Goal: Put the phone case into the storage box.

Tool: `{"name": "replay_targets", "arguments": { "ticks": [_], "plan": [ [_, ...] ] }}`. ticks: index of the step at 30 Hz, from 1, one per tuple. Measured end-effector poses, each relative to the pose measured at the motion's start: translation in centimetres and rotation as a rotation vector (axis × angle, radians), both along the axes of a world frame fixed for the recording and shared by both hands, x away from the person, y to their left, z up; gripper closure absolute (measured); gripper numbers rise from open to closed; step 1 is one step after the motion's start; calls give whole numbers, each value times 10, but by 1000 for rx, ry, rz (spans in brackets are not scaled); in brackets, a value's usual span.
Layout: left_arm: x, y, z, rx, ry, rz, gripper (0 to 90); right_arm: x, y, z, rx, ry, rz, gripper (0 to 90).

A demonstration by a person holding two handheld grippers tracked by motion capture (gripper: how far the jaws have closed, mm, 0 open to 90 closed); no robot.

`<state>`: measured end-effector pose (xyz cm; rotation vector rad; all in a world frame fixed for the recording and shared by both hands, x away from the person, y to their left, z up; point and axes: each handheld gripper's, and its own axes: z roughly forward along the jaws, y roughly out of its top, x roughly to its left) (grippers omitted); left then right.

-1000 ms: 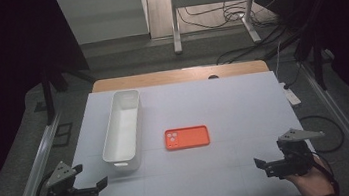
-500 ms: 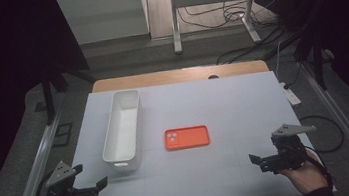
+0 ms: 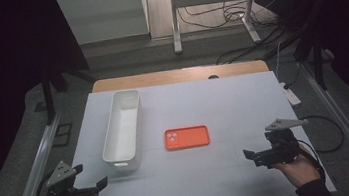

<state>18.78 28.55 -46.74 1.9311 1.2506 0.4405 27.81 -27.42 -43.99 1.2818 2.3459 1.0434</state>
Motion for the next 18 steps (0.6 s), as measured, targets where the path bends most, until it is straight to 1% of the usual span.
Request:
{"name": "replay_targets", "arguments": {
  "ticks": [7, 14, 18],
  "plan": [
    [0, 1, 0, -4, 1, 3, 20, 9, 8, 0, 0, 3, 10, 0],
    [0, 1, 0, -6, 3, 4, 20, 15, 13, 0, 1, -10, 22, 0],
    [0, 1, 0, -7, 3, 4, 20, 20, 15, 0, -1, -6, 25, 0]
  ]
}}
